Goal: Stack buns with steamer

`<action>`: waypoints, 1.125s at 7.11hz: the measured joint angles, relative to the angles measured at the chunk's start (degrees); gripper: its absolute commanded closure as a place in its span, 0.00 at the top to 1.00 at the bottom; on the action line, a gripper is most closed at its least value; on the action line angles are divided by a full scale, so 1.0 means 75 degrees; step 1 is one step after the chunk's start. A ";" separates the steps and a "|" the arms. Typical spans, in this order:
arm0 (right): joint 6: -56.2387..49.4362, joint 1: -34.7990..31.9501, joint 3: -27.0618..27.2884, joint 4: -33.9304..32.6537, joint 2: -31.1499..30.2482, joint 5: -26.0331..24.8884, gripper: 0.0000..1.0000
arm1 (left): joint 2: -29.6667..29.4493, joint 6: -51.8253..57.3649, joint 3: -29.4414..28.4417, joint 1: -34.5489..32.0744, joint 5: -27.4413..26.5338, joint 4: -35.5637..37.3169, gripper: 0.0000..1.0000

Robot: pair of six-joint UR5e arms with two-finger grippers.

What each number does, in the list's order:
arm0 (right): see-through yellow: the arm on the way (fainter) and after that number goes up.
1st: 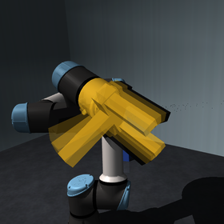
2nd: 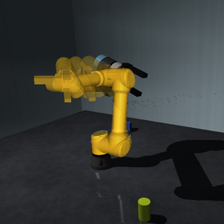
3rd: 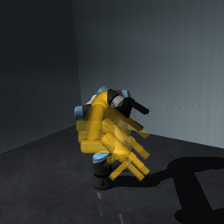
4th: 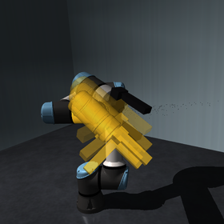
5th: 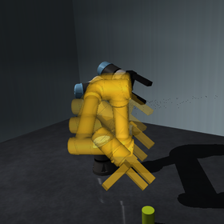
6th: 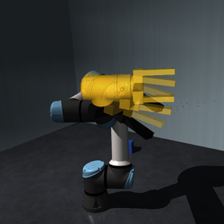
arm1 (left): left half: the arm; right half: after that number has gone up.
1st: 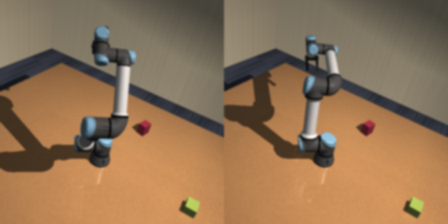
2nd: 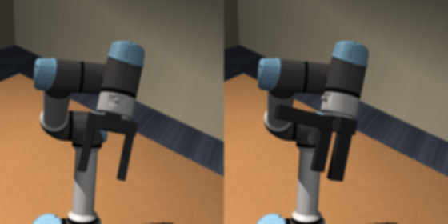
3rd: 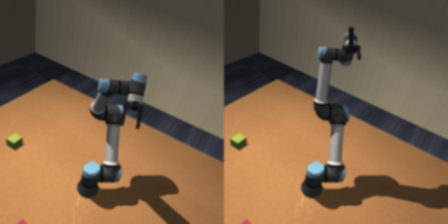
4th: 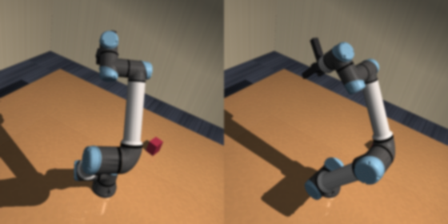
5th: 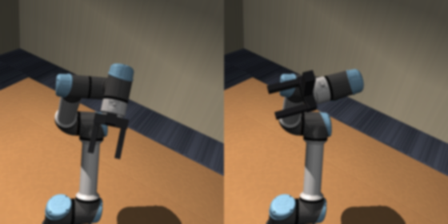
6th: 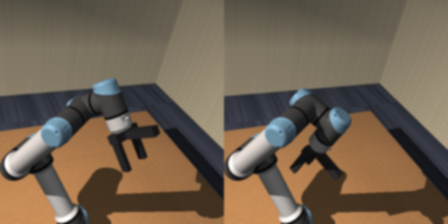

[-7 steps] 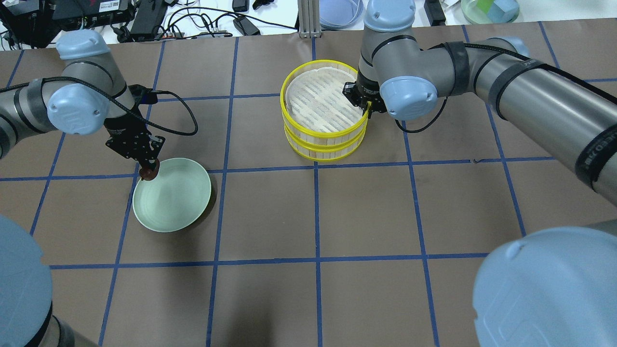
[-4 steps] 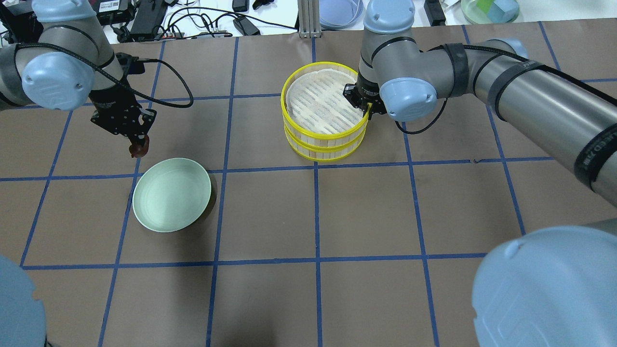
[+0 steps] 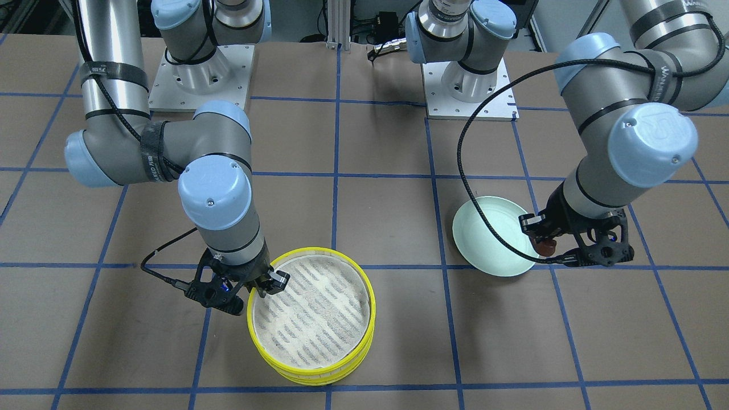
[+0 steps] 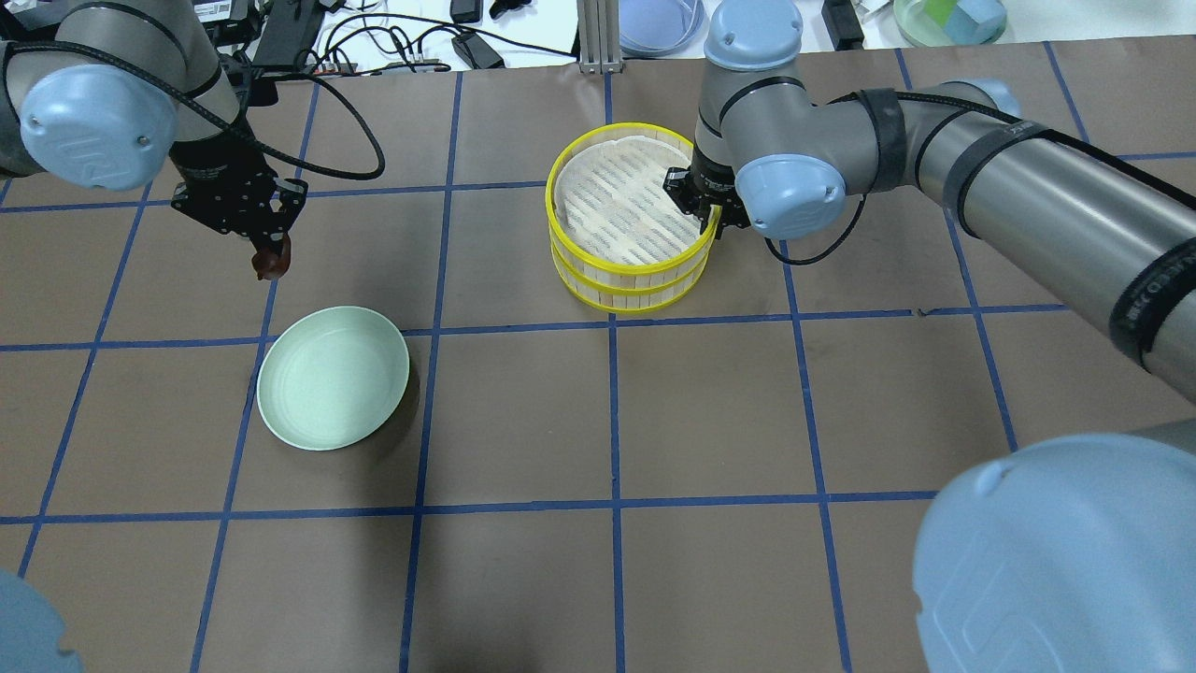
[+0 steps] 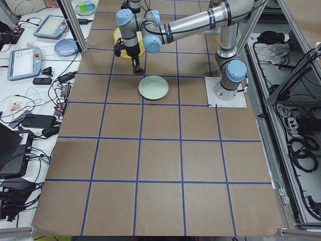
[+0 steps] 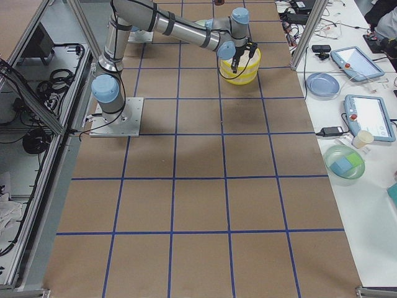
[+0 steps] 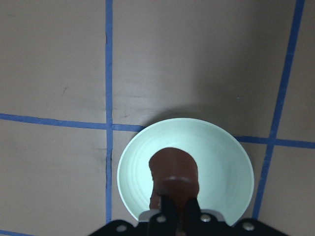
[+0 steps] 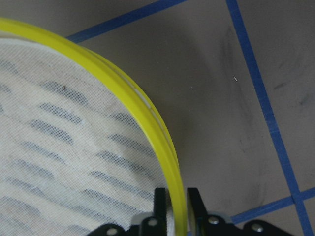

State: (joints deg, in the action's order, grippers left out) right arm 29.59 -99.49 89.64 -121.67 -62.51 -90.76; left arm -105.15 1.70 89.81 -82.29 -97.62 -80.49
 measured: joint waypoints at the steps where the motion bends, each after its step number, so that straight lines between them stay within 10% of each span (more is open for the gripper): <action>1: 0.0005 0.0000 0.0000 -0.0012 0.0000 0.0024 0.47 | 0.0019 -0.0465 -0.0012 -0.0255 0.0028 0.0063 0.00; 8: -0.0047 -0.0001 -0.0044 -0.0401 -0.0068 0.0090 0.81 | 0.0010 -0.3679 -0.0021 -0.0904 0.1221 0.0766 0.00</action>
State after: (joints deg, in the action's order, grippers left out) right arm 29.24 -99.50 89.31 -124.68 -63.02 -90.08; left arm -105.07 -25.89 89.65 -89.07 -88.46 -74.75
